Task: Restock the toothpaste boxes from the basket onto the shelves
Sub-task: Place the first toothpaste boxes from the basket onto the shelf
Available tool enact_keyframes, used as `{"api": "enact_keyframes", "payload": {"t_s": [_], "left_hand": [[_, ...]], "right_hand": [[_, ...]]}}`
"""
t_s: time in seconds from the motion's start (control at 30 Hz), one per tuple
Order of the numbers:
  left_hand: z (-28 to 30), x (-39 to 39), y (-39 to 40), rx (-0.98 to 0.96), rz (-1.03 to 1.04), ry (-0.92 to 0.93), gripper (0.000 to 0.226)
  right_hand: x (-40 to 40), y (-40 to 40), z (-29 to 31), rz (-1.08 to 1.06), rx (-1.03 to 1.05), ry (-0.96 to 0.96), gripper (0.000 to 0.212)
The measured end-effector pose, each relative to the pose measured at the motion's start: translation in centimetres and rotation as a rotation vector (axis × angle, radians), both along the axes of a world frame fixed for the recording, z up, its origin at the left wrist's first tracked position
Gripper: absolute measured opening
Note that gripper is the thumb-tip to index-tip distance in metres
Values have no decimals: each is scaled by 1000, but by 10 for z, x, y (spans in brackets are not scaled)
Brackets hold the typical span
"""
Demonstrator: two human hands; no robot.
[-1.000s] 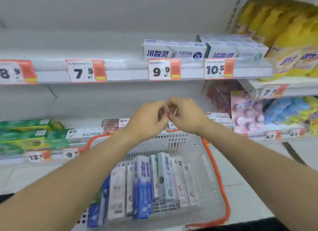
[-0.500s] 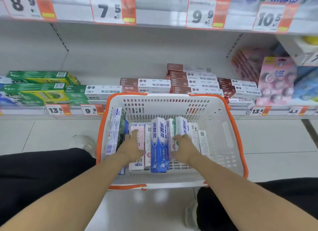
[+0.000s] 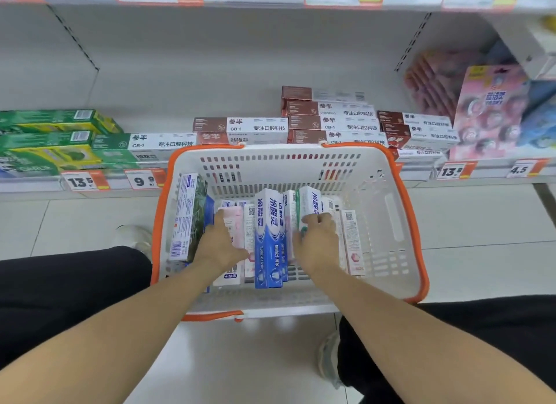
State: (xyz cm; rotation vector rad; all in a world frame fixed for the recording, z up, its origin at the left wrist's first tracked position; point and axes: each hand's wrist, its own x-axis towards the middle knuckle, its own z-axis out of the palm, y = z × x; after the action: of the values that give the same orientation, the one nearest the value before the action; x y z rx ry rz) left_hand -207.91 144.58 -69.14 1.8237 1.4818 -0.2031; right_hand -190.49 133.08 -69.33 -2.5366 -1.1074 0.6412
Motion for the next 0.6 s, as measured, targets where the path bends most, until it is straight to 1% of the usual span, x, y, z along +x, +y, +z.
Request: {"api": "enact_keyframes", "payload": {"t_s": [0.03, 0.07, 0.1, 0.13, 0.17, 0.2, 0.23, 0.27, 0.37, 0.4, 0.43, 0.5, 0.53, 0.6], "left_hand": [[2, 1, 2, -8, 41, -29, 115], [5, 2, 4, -31, 92, -50, 113], [7, 3, 8, -55, 143, -73, 112], [14, 3, 10, -92, 188, -85, 113], [19, 3, 14, -131, 209, -100, 115], [23, 2, 17, -181, 223, -116, 117], [29, 1, 18, -224, 232, -150, 117], [35, 0, 18, -271, 247, -190, 112], [54, 0, 17, -350, 276, -286, 71], [61, 1, 18, -417, 302, -330, 68], [70, 1, 19, -503, 331, -387, 61], [89, 7, 19, -651, 312, -507, 41], [98, 11, 18, -696, 297, -563, 35], [120, 23, 14, -744, 300, -674, 32]], "right_hand": [[-7, 5, 4, 42, 24, 104, 38], [-14, 10, 6, 85, 2, 229, 46], [-22, 13, 7, 118, -48, 339, 60], [-29, 14, 10, 128, -101, 403, 75], [-35, 14, 11, 122, -145, 426, 84], [-41, 12, 10, 117, -171, 424, 87], [-45, 9, 9, 128, -194, 409, 87], [-46, 8, 9, 140, -217, 399, 85], [-34, 9, 18, 71, -222, 483, 77], [-26, 12, 26, 46, -228, 518, 72], [-16, 16, 36, 26, -247, 547, 61], [8, 23, 64, -32, -253, 611, 36], [22, 27, 81, -97, -231, 659, 32], [50, 31, 118, -230, -175, 752, 38]]}}
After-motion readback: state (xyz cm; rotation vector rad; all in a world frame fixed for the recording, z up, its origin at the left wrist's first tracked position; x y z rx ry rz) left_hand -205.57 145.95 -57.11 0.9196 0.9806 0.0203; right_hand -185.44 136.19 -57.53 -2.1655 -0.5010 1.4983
